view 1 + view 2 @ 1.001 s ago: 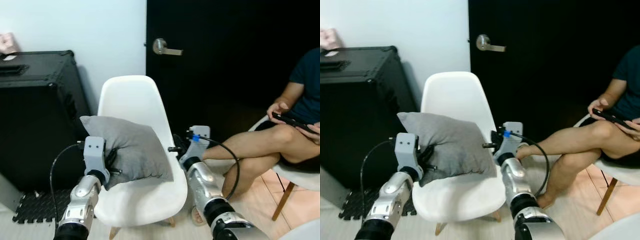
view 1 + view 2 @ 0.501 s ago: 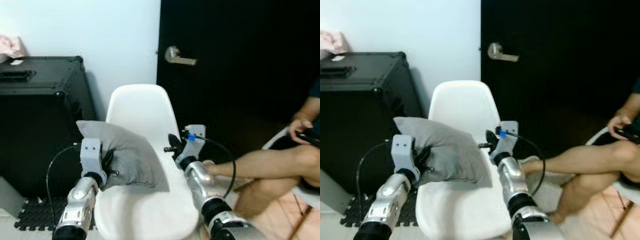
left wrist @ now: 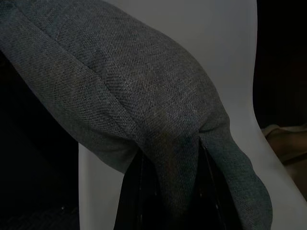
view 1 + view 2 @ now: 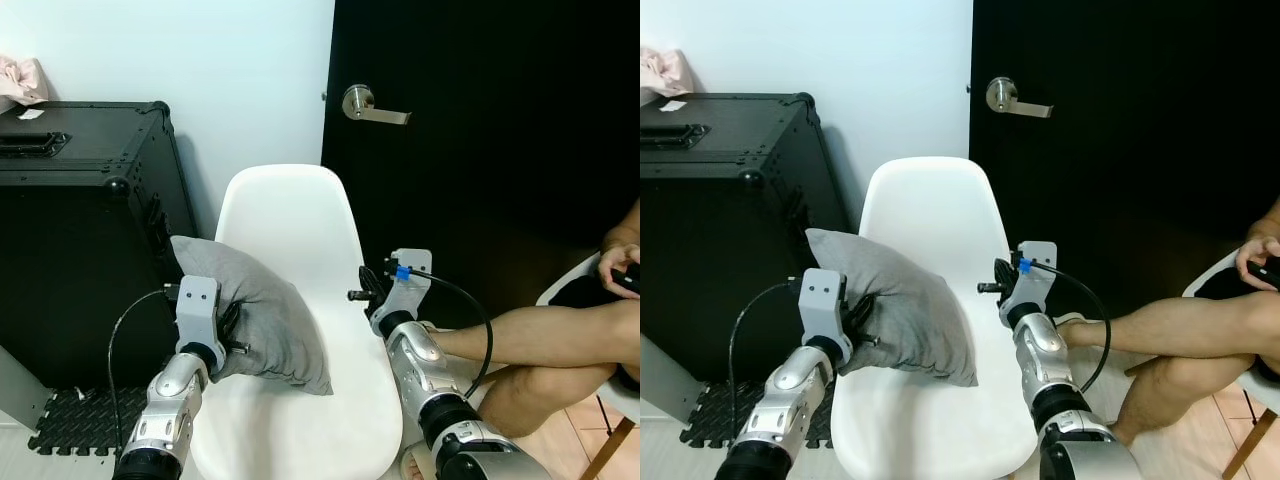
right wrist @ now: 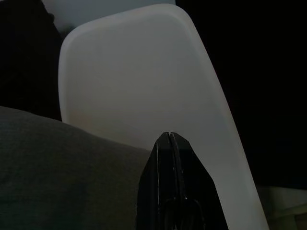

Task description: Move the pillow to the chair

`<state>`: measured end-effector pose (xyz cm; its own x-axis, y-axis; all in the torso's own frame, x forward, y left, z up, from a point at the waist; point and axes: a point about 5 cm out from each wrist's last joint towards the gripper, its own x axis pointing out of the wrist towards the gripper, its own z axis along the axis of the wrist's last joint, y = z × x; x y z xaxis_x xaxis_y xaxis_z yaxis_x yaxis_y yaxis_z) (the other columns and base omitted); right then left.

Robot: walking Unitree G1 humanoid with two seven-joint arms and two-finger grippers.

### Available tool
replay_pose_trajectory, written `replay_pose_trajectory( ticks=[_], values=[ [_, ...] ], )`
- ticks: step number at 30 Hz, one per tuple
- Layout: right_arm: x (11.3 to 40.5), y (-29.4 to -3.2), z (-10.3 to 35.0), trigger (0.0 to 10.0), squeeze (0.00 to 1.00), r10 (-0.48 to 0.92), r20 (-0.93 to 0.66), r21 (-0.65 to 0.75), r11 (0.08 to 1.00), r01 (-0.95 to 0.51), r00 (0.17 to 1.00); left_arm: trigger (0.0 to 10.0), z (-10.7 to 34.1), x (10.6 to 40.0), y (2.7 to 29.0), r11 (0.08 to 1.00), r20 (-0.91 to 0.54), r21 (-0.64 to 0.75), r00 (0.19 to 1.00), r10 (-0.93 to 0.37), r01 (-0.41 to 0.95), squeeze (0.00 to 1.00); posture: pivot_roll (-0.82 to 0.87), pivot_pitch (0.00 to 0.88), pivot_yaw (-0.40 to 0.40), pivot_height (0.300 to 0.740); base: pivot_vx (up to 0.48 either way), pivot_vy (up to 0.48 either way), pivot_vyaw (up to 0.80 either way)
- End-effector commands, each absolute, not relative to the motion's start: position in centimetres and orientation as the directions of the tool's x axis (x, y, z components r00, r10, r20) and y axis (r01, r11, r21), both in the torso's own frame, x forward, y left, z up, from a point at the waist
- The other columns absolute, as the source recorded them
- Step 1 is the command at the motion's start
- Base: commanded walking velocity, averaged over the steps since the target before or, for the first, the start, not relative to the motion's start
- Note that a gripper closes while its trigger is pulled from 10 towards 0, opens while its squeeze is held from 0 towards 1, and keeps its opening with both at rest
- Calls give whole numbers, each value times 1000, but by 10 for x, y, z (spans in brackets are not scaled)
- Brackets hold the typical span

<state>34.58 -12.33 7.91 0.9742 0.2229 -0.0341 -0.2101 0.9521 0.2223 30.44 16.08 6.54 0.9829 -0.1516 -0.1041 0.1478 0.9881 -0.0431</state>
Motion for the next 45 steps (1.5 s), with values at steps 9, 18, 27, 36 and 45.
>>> replay_pose_trajectory(
  ticks=[9,18,27,36,45],
  values=[
    [341,-124,69,10000,0,225,-82,247,948,-199,971,10000,78,311,158,994,-32,-37,994,-109,107,0,88,49,-29,715,0,0,0],
    [342,-123,69,10000,0,230,-84,247,948,-203,970,10000,78,309,158,994,-22,-32,994,-106,105,0,87,51,-29,685,0,0,0],
    [341,-124,68,10000,0,232,-88,246,948,-205,969,10000,76,308,159,994,-26,-33,994,-107,106,0,86,53,-25,645,0,0,0],
    [340,-123,67,10000,0,242,-90,246,945,-214,966,10000,76,308,157,993,-26,-33,993,-114,113,0,85,57,-23,630,0,0,0],
    [340,-123,67,10000,0,241,-91,251,944,-212,966,10000,76,308,157,993,-26,-35,993,-117,116,0,85,58,-23,630,0,0,0]
  ],
)
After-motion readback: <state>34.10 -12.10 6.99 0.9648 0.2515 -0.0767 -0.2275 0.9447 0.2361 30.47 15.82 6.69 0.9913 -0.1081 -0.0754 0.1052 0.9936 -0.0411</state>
